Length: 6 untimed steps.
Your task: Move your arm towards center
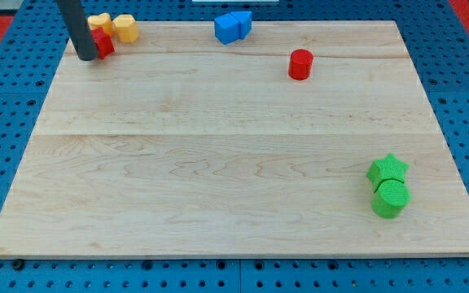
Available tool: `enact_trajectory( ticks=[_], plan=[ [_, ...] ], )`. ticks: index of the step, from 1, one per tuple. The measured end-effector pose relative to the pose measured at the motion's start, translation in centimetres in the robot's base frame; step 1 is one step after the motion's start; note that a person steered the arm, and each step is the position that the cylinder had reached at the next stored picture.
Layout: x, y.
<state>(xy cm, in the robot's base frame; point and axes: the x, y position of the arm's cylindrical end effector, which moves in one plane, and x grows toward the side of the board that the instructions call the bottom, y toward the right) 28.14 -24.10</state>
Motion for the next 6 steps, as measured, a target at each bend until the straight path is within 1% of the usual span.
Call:
enact_trajectory(
  ticks=[3, 4, 5, 6],
  plan=[
    [-0.9, -1.4],
    [2.0, 1.5],
    [6.0, 9.7],
    [10.1, 20.3]
  ],
)
